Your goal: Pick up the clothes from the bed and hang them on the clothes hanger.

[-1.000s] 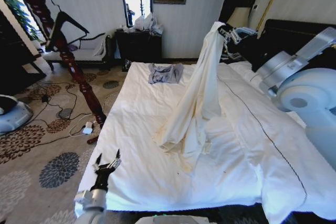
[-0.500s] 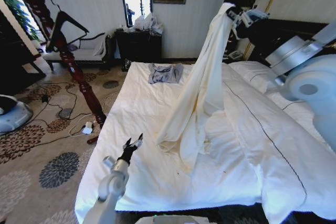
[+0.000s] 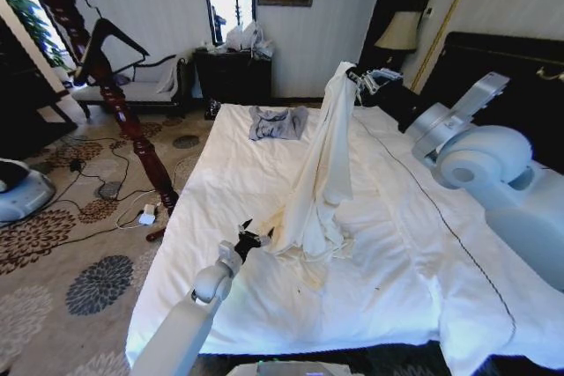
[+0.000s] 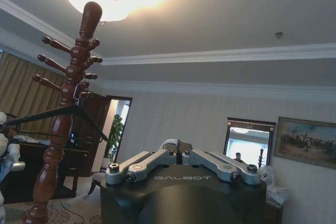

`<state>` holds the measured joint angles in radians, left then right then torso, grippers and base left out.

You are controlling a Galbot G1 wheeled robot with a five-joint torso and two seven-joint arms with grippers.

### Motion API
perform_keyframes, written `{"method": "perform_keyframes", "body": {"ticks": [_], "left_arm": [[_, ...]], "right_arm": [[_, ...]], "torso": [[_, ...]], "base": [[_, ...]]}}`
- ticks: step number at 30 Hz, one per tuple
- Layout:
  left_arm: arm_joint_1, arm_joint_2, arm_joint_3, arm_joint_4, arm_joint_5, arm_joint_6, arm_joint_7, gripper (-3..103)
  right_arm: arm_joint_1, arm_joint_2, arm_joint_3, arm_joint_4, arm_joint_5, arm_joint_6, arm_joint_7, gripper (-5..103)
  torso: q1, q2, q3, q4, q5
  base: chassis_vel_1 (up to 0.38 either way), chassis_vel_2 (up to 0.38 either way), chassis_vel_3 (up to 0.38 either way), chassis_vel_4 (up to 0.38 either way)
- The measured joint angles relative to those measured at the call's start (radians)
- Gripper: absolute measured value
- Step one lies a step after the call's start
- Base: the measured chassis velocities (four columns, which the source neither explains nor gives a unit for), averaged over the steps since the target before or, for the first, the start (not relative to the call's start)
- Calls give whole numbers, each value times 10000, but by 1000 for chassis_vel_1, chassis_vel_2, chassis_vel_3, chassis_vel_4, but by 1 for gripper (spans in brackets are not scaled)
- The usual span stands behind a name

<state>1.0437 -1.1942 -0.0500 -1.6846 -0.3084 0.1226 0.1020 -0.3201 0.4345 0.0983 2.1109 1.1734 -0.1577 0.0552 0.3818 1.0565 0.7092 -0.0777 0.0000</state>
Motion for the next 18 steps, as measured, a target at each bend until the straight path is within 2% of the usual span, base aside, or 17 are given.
{"method": "perform_keyframes", "body": {"ticks": [4, 8, 12, 13, 15, 18], "left_arm": [[-668, -57, 432, 545, -17, -149, -18, 100], [-1360, -290, 839, 1127, -387, -223, 65, 100], [-1859, -464, 1249, 1382, -1439, -29, 314, 100], [-1859, -464, 1249, 1382, -1439, -29, 314, 100], [-1970, -443, 1364, 1360, -2136, 165, 498, 100], [-2114, -403, 1416, 1435, -2607, 215, 795, 102]], "right_arm": [[-113, -78, 128, 171, 3, 0, 14, 0], [-156, -134, 242, 319, 37, 0, 41, 0], [-227, -136, 383, 325, 48, 0, 77, 0], [-227, -136, 383, 325, 48, 0, 77, 0], [-317, -136, 473, 286, 31, 0, 83, 0], [-369, -58, 480, 266, -34, 11, 83, 0]], "torso": [[1, 0, 0, -1, 0], [1, 1, 0, -2, -1], [1, 0, 0, -1, 0], [1, 0, 0, -1, 0], [0, 0, 0, -1, 0], [1, 0, 0, 1, 0]], "base": [[0, 0, 0, 0], [0, 0, 0, 0], [0, 0, 0, 0], [0, 0, 0, 0], [0, 0, 0, 0], [0, 0, 0, 0]]}}
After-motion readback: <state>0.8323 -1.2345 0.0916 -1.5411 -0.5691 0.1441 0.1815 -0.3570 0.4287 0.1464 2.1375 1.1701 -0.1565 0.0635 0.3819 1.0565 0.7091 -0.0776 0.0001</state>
